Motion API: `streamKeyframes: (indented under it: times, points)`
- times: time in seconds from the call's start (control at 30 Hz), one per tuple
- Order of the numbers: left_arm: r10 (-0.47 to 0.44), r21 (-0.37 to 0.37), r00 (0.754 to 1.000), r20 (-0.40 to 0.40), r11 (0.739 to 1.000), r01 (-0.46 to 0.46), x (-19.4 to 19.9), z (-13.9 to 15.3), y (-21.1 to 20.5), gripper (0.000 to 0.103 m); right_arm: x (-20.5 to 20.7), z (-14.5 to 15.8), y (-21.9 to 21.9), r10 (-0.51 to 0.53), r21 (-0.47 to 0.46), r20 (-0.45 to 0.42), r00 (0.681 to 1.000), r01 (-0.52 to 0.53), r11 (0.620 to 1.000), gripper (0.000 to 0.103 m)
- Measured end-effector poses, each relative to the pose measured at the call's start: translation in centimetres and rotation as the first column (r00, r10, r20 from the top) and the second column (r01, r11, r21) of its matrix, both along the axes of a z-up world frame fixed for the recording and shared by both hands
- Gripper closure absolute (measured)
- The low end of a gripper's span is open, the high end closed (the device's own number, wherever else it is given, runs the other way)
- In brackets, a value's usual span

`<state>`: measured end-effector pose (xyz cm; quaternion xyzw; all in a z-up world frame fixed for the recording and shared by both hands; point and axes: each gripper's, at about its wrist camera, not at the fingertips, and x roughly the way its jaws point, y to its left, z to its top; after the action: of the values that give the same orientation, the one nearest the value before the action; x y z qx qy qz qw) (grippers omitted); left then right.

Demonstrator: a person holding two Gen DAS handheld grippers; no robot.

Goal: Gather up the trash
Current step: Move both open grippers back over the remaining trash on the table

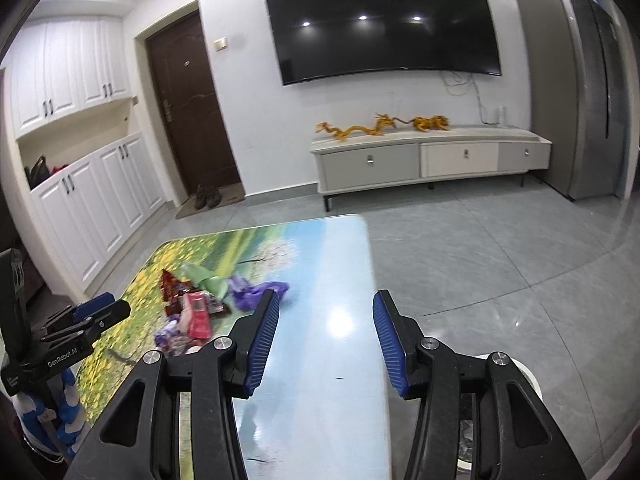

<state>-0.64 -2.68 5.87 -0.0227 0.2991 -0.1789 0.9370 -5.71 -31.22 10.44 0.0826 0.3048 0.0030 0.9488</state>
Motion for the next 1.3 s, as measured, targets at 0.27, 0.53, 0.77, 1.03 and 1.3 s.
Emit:
streamKeyframes:
  times: [0.27,0.53,0.77,1.03,1.3]
  points:
    - [0.015,-0.028,1.000,0.010,0.999,-0.015,-1.0,-0.1,2.8,0.049,0.1,1.4,3.9,0.041,-0.042,-0.004,0.999,-0.041,0.998,0.055]
    - [0.032,-0.051,0.999,0.011,0.998,-0.031,-2.2,-0.8,5.6,0.048,-0.4,2.2,7.2,0.069,-0.082,0.003,0.998,-0.068,0.994,0.051]
    - [0.055,-0.061,0.998,0.008,0.997,-0.054,-3.0,-1.2,7.5,0.048,-1.0,2.7,9.4,0.080,-0.103,0.025,0.997,-0.077,0.992,0.042]
    - [0.075,-0.073,0.997,0.001,0.995,-0.075,-3.8,-1.8,9.0,0.048,-1.6,2.8,11.1,0.085,-0.125,0.034,0.996,-0.080,0.989,0.038]
    - [0.095,-0.086,0.995,0.004,0.992,-0.094,-4.3,-1.8,9.9,0.048,-2.5,3.5,11.2,0.076,-0.103,0.062,0.995,-0.069,0.992,0.036]
